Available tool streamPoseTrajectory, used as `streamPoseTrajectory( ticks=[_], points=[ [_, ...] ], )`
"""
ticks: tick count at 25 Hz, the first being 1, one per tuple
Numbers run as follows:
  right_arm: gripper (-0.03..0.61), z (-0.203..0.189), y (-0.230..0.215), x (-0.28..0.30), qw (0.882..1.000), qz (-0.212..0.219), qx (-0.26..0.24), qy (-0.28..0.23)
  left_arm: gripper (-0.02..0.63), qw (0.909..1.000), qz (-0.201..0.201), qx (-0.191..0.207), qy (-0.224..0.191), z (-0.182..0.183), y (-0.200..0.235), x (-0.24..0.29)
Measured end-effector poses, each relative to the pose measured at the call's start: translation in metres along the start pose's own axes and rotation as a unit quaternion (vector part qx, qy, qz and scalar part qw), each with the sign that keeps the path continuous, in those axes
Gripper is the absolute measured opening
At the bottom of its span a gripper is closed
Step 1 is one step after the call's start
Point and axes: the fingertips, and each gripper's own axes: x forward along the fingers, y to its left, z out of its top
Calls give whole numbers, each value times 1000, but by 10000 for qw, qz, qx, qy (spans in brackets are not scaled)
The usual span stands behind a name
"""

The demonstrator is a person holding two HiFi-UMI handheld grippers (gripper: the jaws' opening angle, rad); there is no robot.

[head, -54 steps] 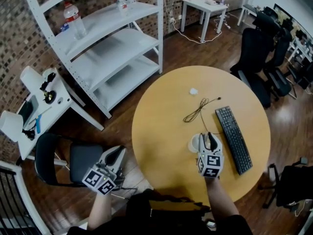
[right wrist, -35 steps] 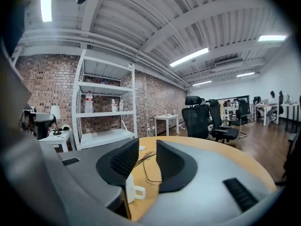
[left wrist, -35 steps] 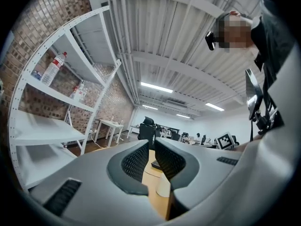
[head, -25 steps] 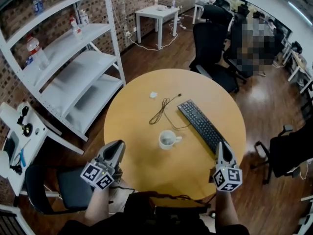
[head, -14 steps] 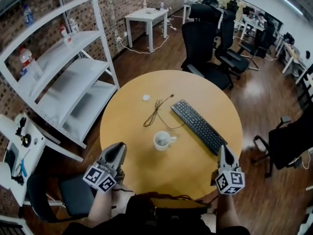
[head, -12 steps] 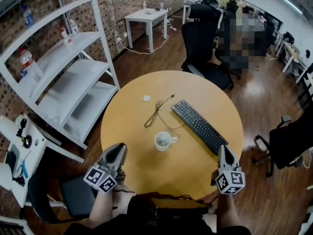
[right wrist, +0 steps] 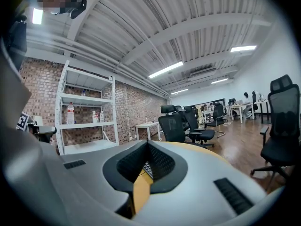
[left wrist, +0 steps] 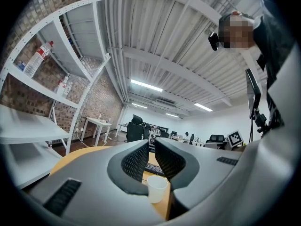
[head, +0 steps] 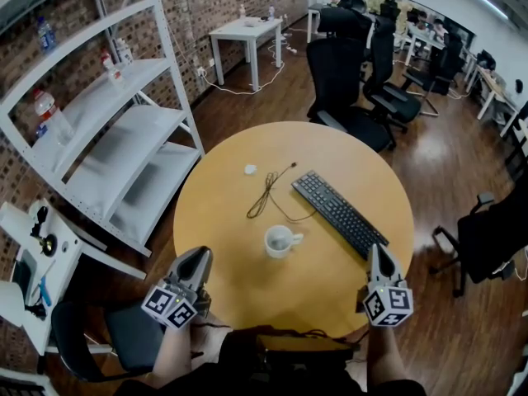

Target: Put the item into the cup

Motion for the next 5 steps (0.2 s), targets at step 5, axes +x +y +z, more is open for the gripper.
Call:
streamPoseTrajectory(
  ticks=[5],
  points=[
    [9,-2,-2,-2,10000,-82,2,5,37,10000,15,66,-36,4,-1,1]
  ],
)
